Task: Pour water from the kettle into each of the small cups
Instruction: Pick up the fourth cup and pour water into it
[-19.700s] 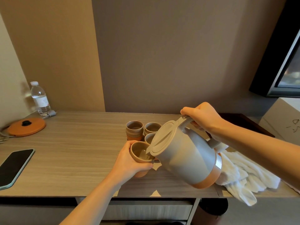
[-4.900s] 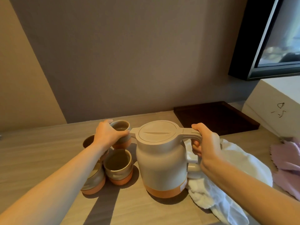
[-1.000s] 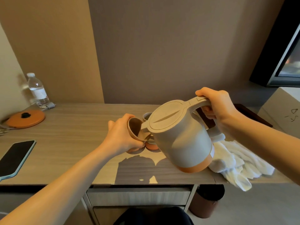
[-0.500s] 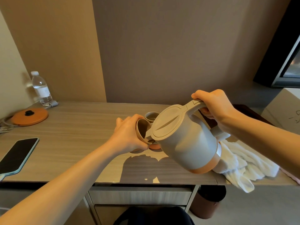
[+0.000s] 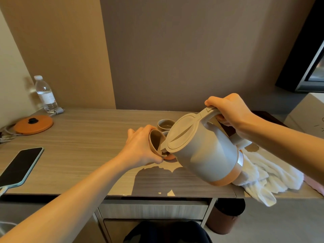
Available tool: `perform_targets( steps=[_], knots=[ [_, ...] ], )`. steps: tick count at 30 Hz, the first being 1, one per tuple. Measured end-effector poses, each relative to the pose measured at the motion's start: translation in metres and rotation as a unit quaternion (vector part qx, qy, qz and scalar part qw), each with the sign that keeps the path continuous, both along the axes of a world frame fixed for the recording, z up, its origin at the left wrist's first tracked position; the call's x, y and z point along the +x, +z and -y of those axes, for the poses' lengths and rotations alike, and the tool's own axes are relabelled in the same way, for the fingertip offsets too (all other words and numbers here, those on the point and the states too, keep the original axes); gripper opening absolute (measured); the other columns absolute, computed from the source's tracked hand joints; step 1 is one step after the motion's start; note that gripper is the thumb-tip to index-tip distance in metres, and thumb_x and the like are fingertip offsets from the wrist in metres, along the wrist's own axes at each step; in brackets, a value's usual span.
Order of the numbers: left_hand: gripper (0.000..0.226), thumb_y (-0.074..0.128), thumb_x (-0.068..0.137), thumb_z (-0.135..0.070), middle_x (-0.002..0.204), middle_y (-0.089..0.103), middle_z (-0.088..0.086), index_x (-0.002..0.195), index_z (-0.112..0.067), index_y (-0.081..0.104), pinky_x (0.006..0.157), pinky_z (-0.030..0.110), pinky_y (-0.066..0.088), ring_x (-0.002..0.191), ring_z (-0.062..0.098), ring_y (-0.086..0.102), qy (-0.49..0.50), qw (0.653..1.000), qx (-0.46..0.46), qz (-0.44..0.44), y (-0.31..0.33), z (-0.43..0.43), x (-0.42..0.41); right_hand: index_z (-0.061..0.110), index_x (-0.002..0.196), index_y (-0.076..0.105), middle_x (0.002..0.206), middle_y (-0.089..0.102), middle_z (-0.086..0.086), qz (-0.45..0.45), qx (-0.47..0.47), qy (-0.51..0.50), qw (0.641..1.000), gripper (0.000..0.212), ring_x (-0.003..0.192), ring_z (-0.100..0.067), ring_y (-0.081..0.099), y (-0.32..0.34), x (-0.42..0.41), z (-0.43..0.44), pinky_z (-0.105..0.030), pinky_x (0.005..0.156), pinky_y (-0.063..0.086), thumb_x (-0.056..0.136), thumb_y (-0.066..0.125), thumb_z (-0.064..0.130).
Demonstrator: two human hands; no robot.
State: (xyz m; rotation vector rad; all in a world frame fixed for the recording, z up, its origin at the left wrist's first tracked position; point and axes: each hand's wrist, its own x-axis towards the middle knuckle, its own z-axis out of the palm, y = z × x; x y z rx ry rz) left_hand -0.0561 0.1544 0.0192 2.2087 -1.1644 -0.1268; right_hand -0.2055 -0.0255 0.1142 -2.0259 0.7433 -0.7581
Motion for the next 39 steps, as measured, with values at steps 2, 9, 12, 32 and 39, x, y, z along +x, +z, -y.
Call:
perform_targets(
  steps=[2, 9, 12, 32, 39],
  knots=[
    [0.073, 0.090, 0.058, -0.036, 0.113, 0.055, -0.006, 0.118, -0.028, 0.049, 0.084, 0.035, 0.042, 0.107, 0.017, 0.035, -0.002, 1.000, -0.005, -0.002, 0.000, 0.000, -0.002, 0.001, 0.059, 0.057, 0.053, 0.043, -0.010, -0.003, -0.006, 0.002, 1.000, 0.032, 0.049, -0.015, 0.039, 0.001, 0.001, -0.001, -0.023, 0.047, 0.035, 0.081, 0.060, 0.024],
    [0.073, 0.089, 0.057, -0.038, 0.111, 0.055, -0.007, 0.117, -0.029, 0.049, 0.084, 0.032, 0.035, 0.107, 0.015, 0.037, -0.008, 1.000, -0.021, -0.010, -0.007, -0.001, -0.003, -0.003, 0.058, 0.059, 0.054, 0.043, -0.013, -0.019, -0.060, 0.013, 0.998, 0.037, 0.052, -0.020, 0.038, 0.001, 0.006, 0.000, -0.030, 0.054, 0.037, 0.080, 0.059, 0.026],
    [0.072, 0.089, 0.056, -0.037, 0.109, 0.056, -0.008, 0.116, -0.029, 0.049, 0.087, 0.034, 0.037, 0.104, 0.012, 0.036, -0.011, 0.999, -0.032, -0.015, -0.009, -0.002, -0.004, -0.003, 0.053, 0.055, 0.054, 0.042, -0.014, -0.026, -0.071, 0.021, 0.997, 0.040, 0.051, -0.020, 0.036, 0.002, 0.006, 0.002, -0.029, 0.052, 0.035, 0.081, 0.059, 0.026],
    [0.072, 0.091, 0.057, -0.034, 0.112, 0.053, -0.012, 0.116, -0.031, 0.049, 0.088, 0.029, 0.036, 0.113, 0.012, 0.032, -0.016, 0.996, -0.069, -0.057, -0.028, 0.002, -0.012, 0.004, 0.046, 0.051, 0.050, 0.042, -0.013, -0.063, -0.117, 0.017, 0.991, 0.043, 0.050, -0.022, 0.036, -0.003, 0.008, 0.003, -0.031, 0.055, 0.037, 0.082, 0.059, 0.027],
    [0.070, 0.091, 0.057, -0.034, 0.106, 0.052, -0.015, 0.114, -0.029, 0.051, 0.089, 0.031, 0.037, 0.107, 0.010, 0.032, -0.023, 0.994, -0.077, -0.069, -0.032, 0.002, -0.017, -0.004, 0.054, 0.059, 0.054, 0.046, -0.015, -0.081, -0.146, 0.025, 0.986, 0.046, 0.054, -0.026, 0.041, -0.007, 0.010, 0.006, -0.038, 0.059, 0.042, 0.082, 0.059, 0.031]
  ],
)
